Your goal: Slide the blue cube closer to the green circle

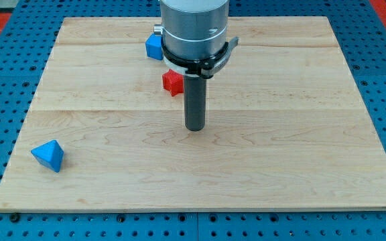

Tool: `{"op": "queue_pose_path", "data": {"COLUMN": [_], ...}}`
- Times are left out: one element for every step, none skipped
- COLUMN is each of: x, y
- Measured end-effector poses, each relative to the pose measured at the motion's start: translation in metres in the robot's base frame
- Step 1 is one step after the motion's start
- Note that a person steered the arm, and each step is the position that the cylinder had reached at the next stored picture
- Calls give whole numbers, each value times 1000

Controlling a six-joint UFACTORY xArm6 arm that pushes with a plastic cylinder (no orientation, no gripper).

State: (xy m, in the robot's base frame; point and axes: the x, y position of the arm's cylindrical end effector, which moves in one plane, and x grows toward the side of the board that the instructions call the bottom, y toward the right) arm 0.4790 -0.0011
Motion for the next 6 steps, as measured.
{"op": "queue_pose_path", "data": {"x": [-3,-59,-155,-205,-236,-232], "y": [-74,-124,-157,-127,-43,5]}}
